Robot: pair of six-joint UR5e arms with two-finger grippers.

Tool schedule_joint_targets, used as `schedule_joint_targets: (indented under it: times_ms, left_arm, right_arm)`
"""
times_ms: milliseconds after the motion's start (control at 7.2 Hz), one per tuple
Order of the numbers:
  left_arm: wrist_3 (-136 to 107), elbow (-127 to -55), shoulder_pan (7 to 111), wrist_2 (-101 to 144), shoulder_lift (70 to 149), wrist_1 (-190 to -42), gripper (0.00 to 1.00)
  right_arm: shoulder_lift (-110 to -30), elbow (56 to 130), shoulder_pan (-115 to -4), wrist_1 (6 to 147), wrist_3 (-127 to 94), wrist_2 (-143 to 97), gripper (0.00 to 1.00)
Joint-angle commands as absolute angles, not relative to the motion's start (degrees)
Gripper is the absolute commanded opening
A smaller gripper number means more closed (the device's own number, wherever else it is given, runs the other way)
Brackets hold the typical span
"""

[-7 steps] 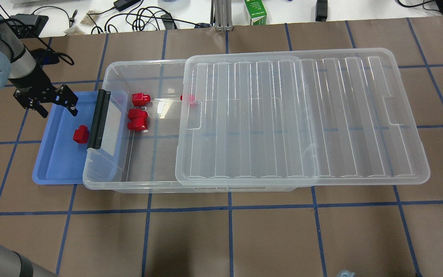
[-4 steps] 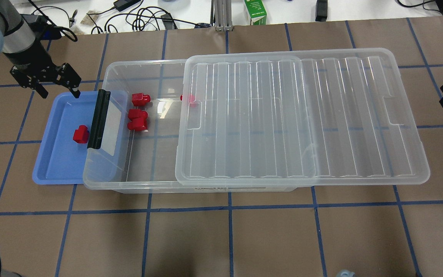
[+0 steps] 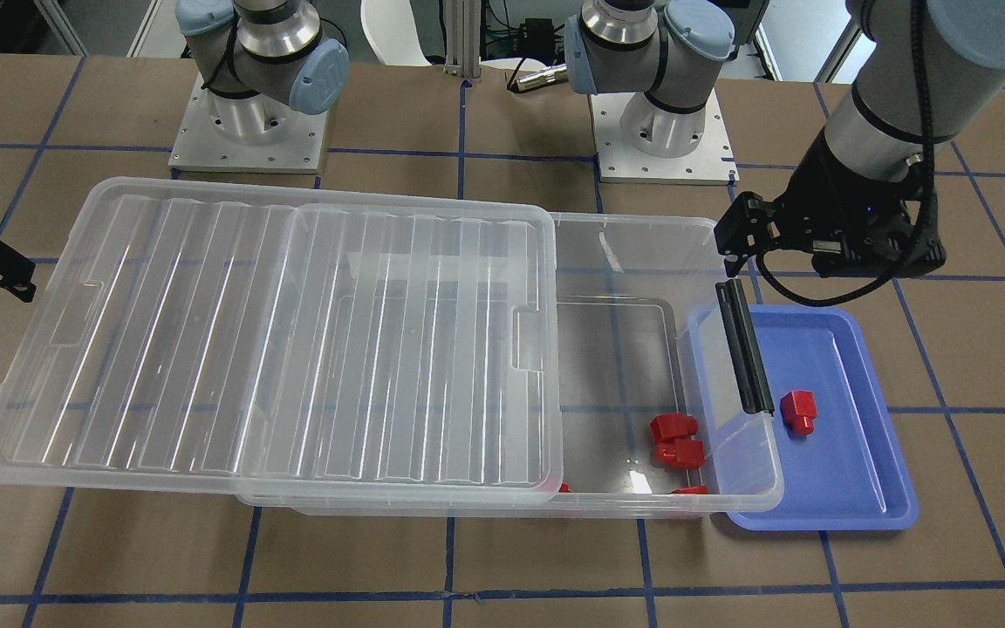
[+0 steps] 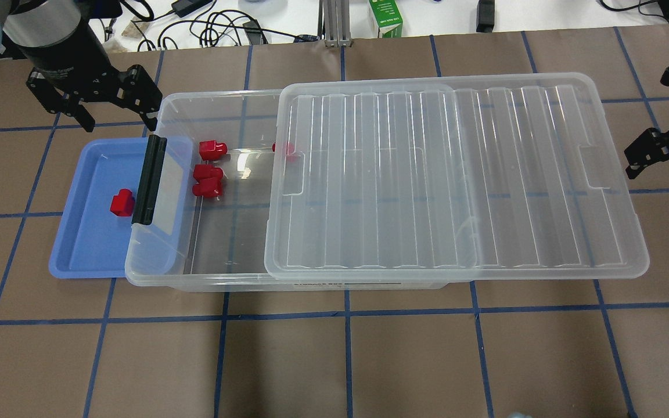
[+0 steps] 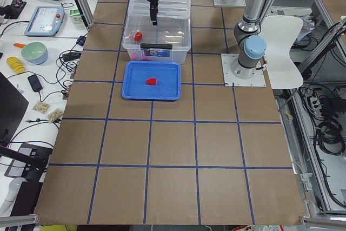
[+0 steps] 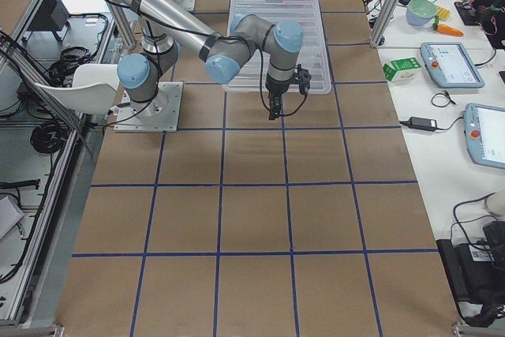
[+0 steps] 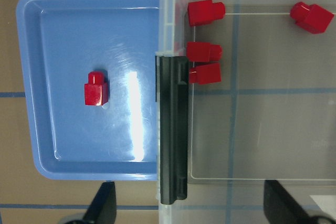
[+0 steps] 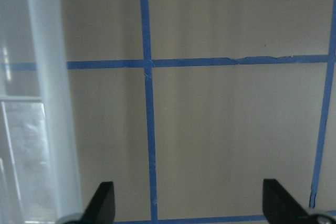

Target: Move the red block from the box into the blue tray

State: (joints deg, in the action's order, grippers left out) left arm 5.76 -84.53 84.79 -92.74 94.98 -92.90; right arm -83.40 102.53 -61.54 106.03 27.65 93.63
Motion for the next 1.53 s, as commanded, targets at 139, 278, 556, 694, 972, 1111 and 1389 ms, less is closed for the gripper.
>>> schedule_joint_targets:
  times_ms: [139, 278, 556, 694, 972, 1111, 1389]
  left_arm:
    - [6.2, -86.0, 86.0, -92.0, 92.3, -97.0, 1.00]
    - [6.2, -86.7, 86.0, -92.3, 91.8, -97.4, 1.00]
    - [5.5, -89.4, 86.0, -91.9, 90.4, -97.1, 1.00]
    - [5.5, -89.8, 86.0, -91.9, 90.3, -97.0, 1.00]
    - [6.1, -89.9, 86.0, -92.5, 90.3, -96.9, 1.00]
    - [6.0, -89.8, 86.0, -92.5, 90.4, -96.9, 1.00]
    - [5.5, -89.9, 86.0, -92.4, 90.4, -96.9, 1.00]
  right_arm:
    - [-83.4, 102.7, -66.3, 106.0, 26.5, 92.8, 1.00]
    - [-83.7, 102.7, -67.9, 106.0, 25.9, 92.8, 1.00]
    - [-83.7, 102.7, -73.6, 106.2, 19.5, 92.9, 1.00]
    - [-83.4, 102.6, -76.8, 107.4, 17.1, 92.9, 1.00]
    - [-83.1, 102.5, -81.4, 109.9, 14.2, 93.0, 1.00]
    - [-83.0, 102.6, -81.4, 109.8, 14.2, 93.0, 1.00]
    - [-83.1, 102.6, -82.7, 109.8, 14.2, 92.5, 1.00]
